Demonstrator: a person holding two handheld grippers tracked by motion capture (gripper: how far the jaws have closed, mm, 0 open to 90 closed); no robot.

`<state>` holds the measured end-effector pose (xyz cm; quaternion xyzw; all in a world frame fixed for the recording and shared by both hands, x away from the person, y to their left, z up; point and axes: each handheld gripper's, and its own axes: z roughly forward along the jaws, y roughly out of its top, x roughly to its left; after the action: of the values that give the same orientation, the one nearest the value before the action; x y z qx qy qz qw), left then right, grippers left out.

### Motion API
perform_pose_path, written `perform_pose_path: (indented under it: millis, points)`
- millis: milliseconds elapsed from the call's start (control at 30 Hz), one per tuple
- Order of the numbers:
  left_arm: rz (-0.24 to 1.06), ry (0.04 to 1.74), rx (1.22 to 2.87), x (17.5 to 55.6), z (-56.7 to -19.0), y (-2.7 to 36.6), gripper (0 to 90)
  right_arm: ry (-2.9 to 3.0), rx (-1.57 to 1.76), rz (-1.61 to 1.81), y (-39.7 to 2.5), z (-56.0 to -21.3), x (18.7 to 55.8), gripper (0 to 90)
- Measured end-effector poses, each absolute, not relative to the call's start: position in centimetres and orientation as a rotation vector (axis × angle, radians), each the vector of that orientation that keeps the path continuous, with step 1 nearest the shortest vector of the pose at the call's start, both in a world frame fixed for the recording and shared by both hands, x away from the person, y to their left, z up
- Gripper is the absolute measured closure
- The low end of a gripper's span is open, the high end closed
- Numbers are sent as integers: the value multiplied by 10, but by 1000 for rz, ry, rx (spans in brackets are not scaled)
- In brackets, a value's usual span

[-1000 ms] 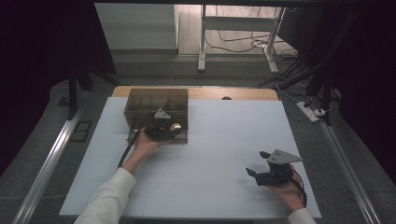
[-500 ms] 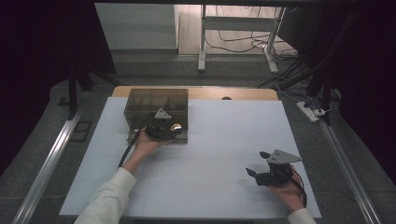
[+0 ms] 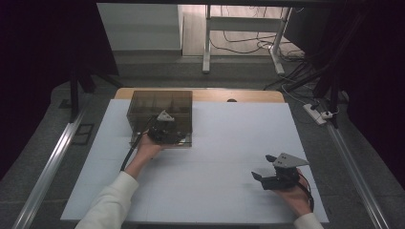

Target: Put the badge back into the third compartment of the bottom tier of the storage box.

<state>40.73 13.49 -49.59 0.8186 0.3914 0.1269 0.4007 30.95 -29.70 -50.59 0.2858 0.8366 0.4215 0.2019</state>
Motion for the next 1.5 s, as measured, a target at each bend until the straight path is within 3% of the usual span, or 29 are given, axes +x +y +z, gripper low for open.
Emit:
perform_pose_path:
  millis: [367, 767, 1500]
  points:
    - [340, 952, 2084, 396, -486, 138, 308, 2333, 800, 1181, -297, -506, 310, 141]
    - [318, 911, 2091, 383, -481, 138, 192, 2325, 837, 1207, -302, -509, 314, 144]
    - [382, 905, 2095, 320, -484, 174, 190, 2305, 863, 1229, -307, -508, 308, 144]
